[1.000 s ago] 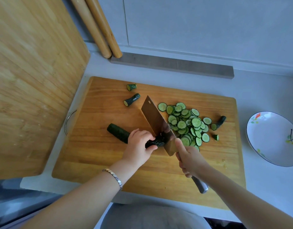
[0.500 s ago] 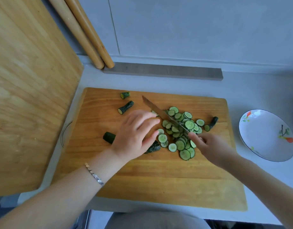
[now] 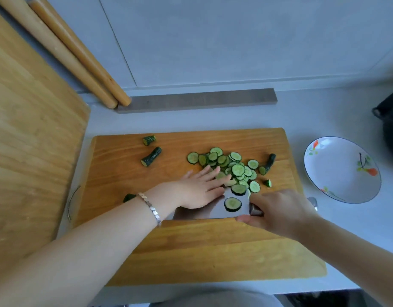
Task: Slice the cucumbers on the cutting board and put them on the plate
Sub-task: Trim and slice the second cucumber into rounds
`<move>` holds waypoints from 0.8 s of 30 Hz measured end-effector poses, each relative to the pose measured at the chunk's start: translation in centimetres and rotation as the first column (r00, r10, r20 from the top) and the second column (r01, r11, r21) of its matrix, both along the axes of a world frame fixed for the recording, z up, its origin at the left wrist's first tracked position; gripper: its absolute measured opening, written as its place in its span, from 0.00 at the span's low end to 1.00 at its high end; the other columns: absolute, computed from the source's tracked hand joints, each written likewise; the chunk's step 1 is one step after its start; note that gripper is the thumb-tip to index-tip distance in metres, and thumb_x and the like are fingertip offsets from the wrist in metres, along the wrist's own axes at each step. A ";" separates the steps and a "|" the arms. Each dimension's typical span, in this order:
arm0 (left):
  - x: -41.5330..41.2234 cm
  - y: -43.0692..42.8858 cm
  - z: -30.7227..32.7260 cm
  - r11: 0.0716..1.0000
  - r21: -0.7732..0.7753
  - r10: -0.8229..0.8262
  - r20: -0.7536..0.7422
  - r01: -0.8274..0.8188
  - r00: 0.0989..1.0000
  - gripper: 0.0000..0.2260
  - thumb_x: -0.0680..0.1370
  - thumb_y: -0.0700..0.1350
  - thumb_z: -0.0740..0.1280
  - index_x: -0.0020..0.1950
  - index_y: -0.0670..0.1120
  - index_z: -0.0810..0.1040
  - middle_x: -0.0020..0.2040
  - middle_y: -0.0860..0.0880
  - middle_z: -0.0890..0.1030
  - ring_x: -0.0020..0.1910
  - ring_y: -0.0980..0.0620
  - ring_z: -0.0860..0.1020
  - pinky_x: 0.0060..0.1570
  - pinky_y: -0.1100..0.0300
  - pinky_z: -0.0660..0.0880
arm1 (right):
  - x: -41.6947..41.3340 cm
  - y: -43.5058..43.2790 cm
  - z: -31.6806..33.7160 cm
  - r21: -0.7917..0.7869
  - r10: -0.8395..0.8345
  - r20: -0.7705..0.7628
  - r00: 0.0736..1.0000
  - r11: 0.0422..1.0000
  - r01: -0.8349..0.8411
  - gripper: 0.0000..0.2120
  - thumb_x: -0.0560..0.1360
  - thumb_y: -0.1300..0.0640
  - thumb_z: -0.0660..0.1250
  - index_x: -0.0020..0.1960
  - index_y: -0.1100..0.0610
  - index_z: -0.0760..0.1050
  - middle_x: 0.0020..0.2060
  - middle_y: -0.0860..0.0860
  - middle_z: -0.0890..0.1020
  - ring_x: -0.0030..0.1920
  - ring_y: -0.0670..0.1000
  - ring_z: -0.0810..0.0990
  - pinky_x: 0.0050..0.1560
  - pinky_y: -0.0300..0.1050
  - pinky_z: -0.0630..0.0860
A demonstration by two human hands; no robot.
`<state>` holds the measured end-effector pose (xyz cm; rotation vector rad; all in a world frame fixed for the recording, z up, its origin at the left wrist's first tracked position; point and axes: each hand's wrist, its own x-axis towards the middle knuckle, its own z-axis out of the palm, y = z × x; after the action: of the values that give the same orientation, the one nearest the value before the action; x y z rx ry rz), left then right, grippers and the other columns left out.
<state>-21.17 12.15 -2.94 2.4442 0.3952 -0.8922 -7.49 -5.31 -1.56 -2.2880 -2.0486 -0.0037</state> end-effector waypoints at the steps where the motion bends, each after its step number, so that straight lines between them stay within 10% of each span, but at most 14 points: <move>1: 0.4 0.4 -0.4 1.000 0.011 0.005 -0.021 -0.005 1.000 0.20 0.80 0.60 0.39 0.72 0.65 0.40 0.74 0.57 0.37 0.72 0.55 0.35 0.70 0.46 0.36 | 0.1 -0.4 -0.5 0.039 0.024 -0.002 1.000 0.999 -0.024 0.29 0.74 0.30 0.44 0.27 0.51 0.59 0.16 0.47 0.69 0.15 0.50 0.69 0.21 0.35 0.52; 8: 1.4 2.3 -1.3 0.965 0.202 0.111 0.257 -0.166 0.960 0.21 0.82 0.54 0.45 0.75 0.58 0.45 0.76 0.52 0.46 0.74 0.51 0.45 0.71 0.48 0.44 | 1.1 -1.7 -0.6 0.137 0.024 -0.065 0.998 0.990 -0.015 0.33 0.75 0.30 0.40 0.27 0.53 0.64 0.19 0.45 0.70 0.17 0.51 0.70 0.20 0.36 0.56; 12: 0.7 0.0 1.0 0.995 -0.045 0.095 0.506 -0.083 0.857 0.25 0.79 0.58 0.52 0.75 0.53 0.54 0.75 0.55 0.54 0.73 0.57 0.53 0.72 0.54 0.50 | 1.3 -1.6 -0.3 0.140 0.005 -0.068 0.998 0.990 0.005 0.35 0.75 0.30 0.41 0.26 0.54 0.67 0.18 0.46 0.71 0.16 0.53 0.71 0.24 0.35 0.54; 16: -0.3 -2.0 1.2 0.988 -0.100 -0.062 0.423 0.115 0.904 0.24 0.79 0.59 0.52 0.74 0.59 0.52 0.73 0.64 0.47 0.72 0.62 0.43 0.70 0.58 0.42 | 0.9 -0.9 -0.5 0.149 0.036 -0.059 0.998 0.988 -0.027 0.37 0.76 0.31 0.41 0.26 0.55 0.71 0.18 0.47 0.71 0.17 0.53 0.70 0.23 0.35 0.56; 24: 0.3 0.4 -0.5 0.992 0.062 0.093 0.241 -0.111 0.966 0.21 0.81 0.56 0.48 0.74 0.57 0.53 0.75 0.56 0.47 0.74 0.52 0.45 0.70 0.46 0.43 | -0.1 -0.7 -0.5 0.093 0.085 -0.019 0.996 0.992 -0.083 0.37 0.75 0.30 0.39 0.27 0.53 0.71 0.17 0.47 0.69 0.16 0.51 0.70 0.21 0.35 0.55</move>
<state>-20.83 12.51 -3.44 2.5365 0.4686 -0.5414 -7.58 -6.05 -2.05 -2.1376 -2.0857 -0.0657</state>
